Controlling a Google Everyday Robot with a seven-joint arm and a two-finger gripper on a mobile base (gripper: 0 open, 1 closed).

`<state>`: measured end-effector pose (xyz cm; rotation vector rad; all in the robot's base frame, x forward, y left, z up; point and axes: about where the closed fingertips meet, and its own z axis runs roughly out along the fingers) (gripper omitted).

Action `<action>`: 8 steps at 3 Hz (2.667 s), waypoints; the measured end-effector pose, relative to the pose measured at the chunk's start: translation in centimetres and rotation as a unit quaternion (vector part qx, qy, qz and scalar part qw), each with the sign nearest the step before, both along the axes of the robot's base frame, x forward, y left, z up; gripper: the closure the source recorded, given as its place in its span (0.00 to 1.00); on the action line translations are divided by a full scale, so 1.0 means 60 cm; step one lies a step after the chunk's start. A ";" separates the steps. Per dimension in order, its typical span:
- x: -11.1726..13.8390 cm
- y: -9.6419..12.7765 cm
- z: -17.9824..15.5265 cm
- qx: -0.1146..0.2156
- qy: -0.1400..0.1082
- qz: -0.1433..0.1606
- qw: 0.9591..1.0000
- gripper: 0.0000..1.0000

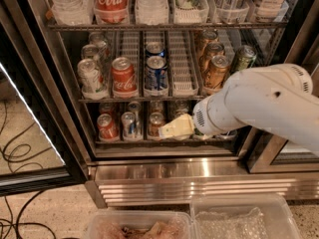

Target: Pick pepsi can from middle shelf of fridge

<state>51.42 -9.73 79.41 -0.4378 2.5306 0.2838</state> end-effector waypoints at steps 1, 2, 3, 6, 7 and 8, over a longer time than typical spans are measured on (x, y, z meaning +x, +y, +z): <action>0.006 0.007 -0.024 0.032 0.016 -0.043 0.998 0.00; 0.002 0.005 -0.014 0.028 -0.004 -0.062 0.998 0.00; -0.028 -0.004 0.007 0.003 -0.063 -0.077 0.995 0.00; -0.067 -0.033 0.042 0.007 -0.172 -0.104 0.980 0.00; -0.029 -0.011 0.082 0.026 -0.188 -0.133 0.973 0.00; -0.029 -0.011 0.082 0.026 -0.188 -0.133 0.973 0.00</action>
Offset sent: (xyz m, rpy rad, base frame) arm -0.0015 -0.0047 0.0048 0.0126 -0.0845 -0.1592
